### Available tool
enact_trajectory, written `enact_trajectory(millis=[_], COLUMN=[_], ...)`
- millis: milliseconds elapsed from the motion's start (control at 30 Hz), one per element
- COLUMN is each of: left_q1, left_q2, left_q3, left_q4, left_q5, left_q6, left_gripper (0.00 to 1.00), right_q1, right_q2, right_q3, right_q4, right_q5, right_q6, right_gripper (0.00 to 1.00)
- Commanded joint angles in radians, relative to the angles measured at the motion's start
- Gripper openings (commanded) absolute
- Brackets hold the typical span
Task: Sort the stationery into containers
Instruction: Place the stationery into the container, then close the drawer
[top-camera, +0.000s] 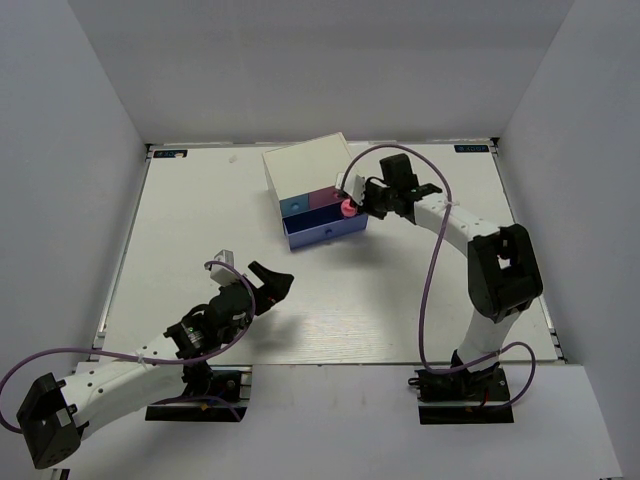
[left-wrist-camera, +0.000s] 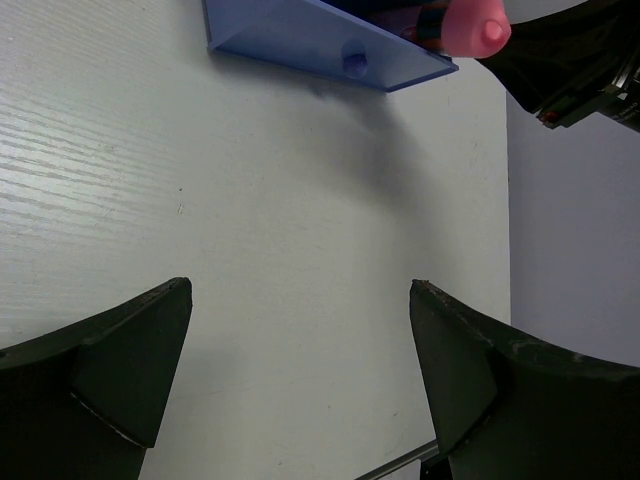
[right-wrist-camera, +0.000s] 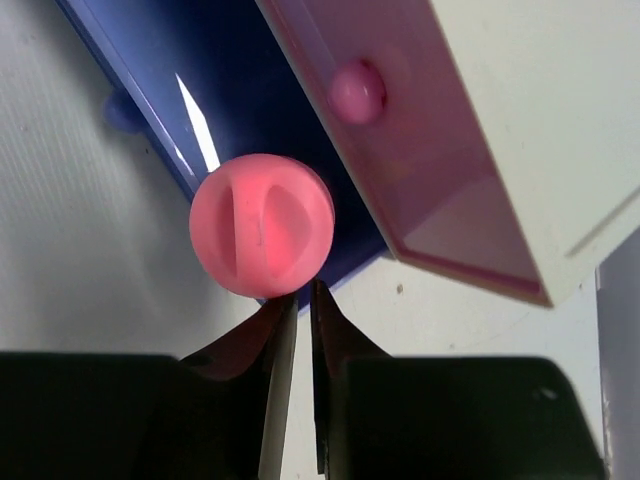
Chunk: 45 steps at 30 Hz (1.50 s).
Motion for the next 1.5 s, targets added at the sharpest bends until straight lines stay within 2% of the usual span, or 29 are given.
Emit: enact_trajectory(millis=[0, 433, 533, 633, 667, 700, 733, 767, 833, 900, 1033, 1200, 1467], left_q1=[-0.003, -0.003, -0.003, -0.003, -0.003, -0.003, -0.003, -0.003, -0.003, -0.003, -0.003, -0.003, -0.003], left_q2=[-0.010, -0.010, -0.010, -0.010, -0.010, -0.010, -0.010, -0.010, -0.010, -0.010, -0.019, -0.019, -0.019], left_q3=[-0.004, -0.004, -0.004, -0.004, -0.004, -0.004, -0.004, -0.004, -0.004, -0.004, -0.013, -0.013, -0.013], left_q4=[-0.001, -0.001, -0.001, -0.001, -0.001, -0.001, -0.001, -0.001, -0.001, -0.001, -0.001, -0.001, -0.010], left_q5=[-0.012, -0.021, -0.021, -0.021, -0.021, -0.021, -0.021, -0.021, -0.021, -0.021, -0.021, -0.021, -0.021], left_q6=[-0.002, -0.002, -0.002, -0.002, -0.002, -0.002, -0.002, -0.002, -0.002, -0.002, -0.002, -0.002, -0.002], left_gripper=[1.00, 1.00, 1.00, 1.00, 1.00, 1.00, 1.00, 1.00, 1.00, 1.00, 1.00, 1.00, 1.00], right_q1=[0.030, 0.113, 0.106, 0.101, 0.099, 0.099, 0.101, 0.099, 0.104, 0.110, 0.122, 0.139, 0.172], right_q2=[-0.009, 0.004, -0.028, -0.042, -0.037, -0.031, -0.011, 0.016, 0.072, 0.125, 0.121, 0.165, 0.216], right_q3=[0.030, 0.081, 0.078, 0.084, 0.091, 0.135, 0.157, 0.179, 0.266, 0.308, 0.245, 0.271, 0.243], right_q4=[0.058, 0.069, 0.052, -0.077, -0.189, -0.312, -0.451, -0.521, -0.696, -0.727, -0.551, -0.490, -0.206], right_q5=[0.008, -0.022, -0.111, -0.284, -0.323, -0.369, -0.418, -0.435, -0.437, -0.411, -0.332, -0.266, -0.078], right_q6=[-0.031, 0.008, -0.004, -0.140, -0.184, -0.282, -0.382, -0.472, -0.549, -0.550, -0.443, -0.387, -0.181], right_gripper=[0.17, 0.22, 0.24, 0.11, 0.04, 0.00, 0.00, 0.00, 0.00, 0.00, 0.00, 0.00, 0.01])
